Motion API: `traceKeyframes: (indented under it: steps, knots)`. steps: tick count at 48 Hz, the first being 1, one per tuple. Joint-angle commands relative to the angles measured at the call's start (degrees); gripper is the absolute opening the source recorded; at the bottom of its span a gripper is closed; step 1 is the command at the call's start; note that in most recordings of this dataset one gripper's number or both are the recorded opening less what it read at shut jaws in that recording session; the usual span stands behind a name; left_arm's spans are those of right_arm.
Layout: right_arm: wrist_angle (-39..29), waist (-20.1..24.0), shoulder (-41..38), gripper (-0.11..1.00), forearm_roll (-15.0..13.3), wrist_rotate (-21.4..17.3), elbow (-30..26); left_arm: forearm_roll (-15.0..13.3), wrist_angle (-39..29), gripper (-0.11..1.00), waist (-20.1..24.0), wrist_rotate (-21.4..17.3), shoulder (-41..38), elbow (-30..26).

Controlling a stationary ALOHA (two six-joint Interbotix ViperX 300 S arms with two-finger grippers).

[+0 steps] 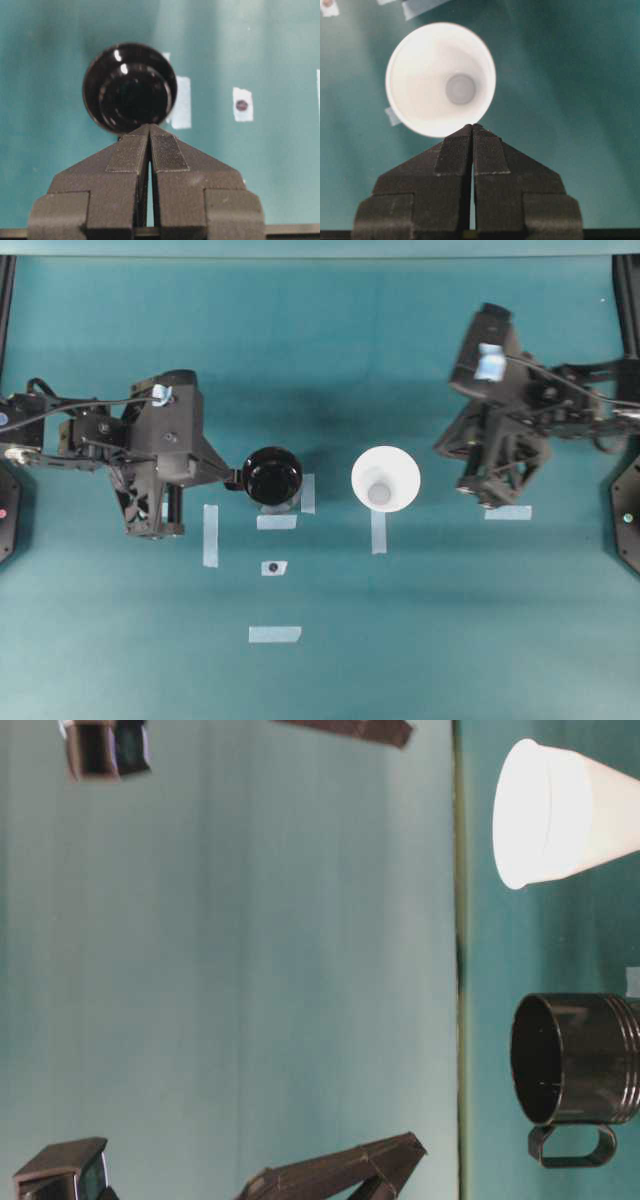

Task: Holding the cup holder with the left arm, the right arm places the cup into the cup holder.
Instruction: 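Move left gripper to black cup holder and right gripper over white cup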

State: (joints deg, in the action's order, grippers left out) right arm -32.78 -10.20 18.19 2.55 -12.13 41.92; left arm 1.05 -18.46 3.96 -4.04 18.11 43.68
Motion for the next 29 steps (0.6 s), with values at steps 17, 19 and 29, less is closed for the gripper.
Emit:
traceKeyframes:
  steps: [17,19,29]
  knots:
    - [-8.3,-0.9,-11.3,0.02,-1.1,0.2,-9.2,0.2,-6.0,0.03,1.0,-0.5,-0.7,-3.0]
    - [-9.5,-0.9,-12.2,0.02,-1.1,0.3,-10.0,0.2,-6.3,0.03,1.0,-0.7,-1.1,-3.3]
    - [-10.5,-0.9,-13.9,0.02,-2.3,0.4,-12.4,0.2,-6.5,0.03,1.0,-2.1,-3.3,-4.9]
